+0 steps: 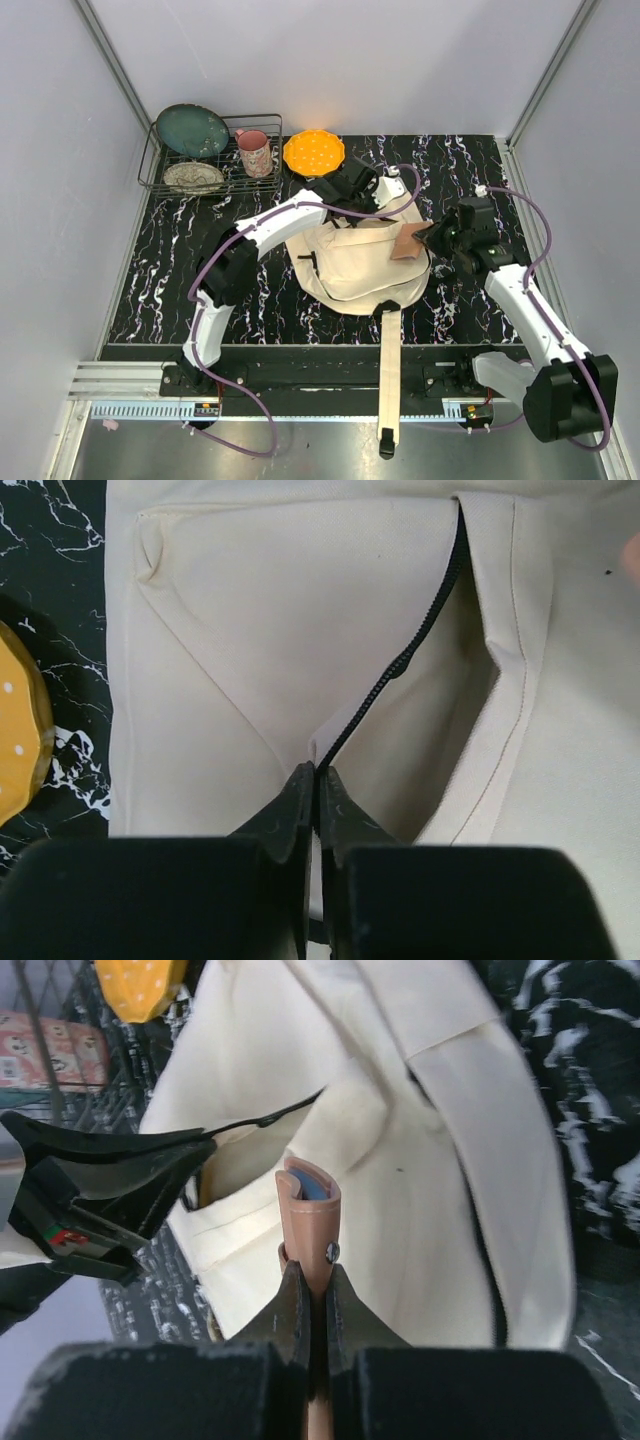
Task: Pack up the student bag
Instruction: Place the personal item in the student bag.
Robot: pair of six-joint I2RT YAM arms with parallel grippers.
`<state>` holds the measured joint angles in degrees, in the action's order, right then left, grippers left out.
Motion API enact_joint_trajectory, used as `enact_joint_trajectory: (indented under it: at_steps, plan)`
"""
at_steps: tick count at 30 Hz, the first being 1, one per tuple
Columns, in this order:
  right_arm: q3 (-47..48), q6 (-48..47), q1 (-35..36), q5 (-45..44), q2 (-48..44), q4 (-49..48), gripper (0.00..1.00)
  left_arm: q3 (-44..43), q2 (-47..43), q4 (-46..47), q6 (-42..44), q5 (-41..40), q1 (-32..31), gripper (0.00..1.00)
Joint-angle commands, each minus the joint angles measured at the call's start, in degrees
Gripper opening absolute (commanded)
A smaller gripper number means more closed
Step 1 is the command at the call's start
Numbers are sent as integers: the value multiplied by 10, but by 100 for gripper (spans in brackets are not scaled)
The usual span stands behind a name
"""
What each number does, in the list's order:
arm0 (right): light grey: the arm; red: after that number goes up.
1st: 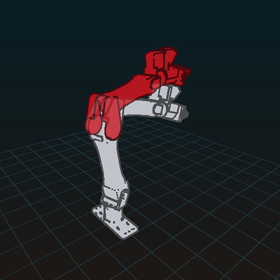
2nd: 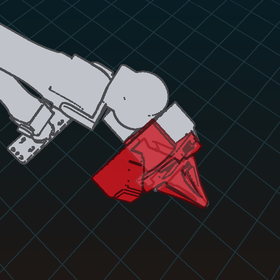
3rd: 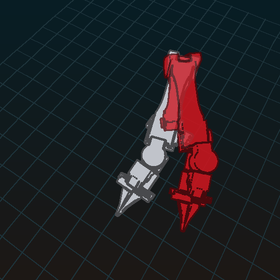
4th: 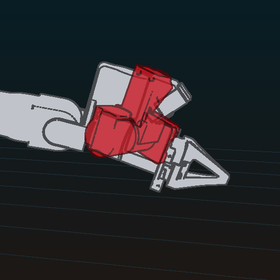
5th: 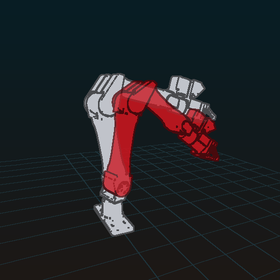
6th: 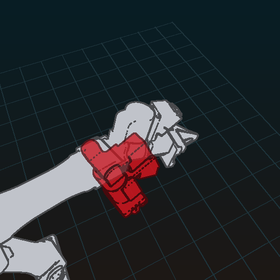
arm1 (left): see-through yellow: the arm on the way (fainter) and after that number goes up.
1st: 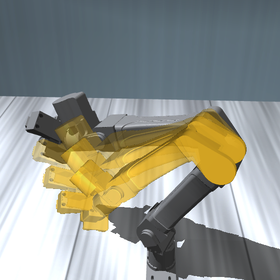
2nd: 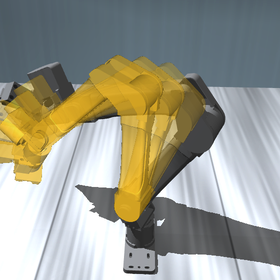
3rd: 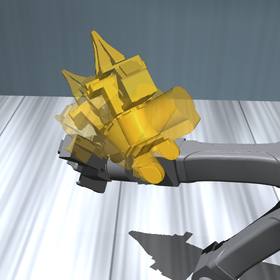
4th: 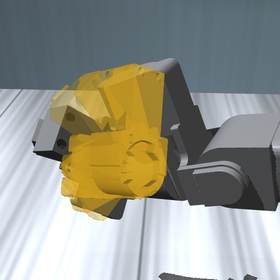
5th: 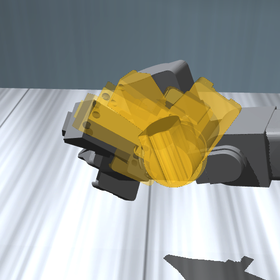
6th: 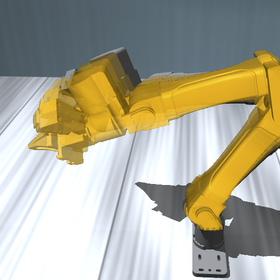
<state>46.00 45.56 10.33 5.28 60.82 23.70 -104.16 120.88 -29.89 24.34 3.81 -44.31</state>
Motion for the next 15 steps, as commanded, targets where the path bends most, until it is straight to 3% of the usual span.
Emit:
enact_joint_trajectory:
  at_steps: [1, 4, 7, 15]
  plan:
    - [-28, 76, -3, 144, 32, -170, 0, -25, -17, 33, -20, -37, 2, 0]
    - [-38, 136, -3, 219, 80, -274, 0, -8, -44, 54, -38, -37, 3, 0]
    - [-37, 174, -3, 256, 118, -306, 0, 11, -67, 74, -49, -47, 2, 0]
    - [-69, 233, -3, 268, 156, -365, 0, 52, -123, 118, -109, -79, 0, 0]
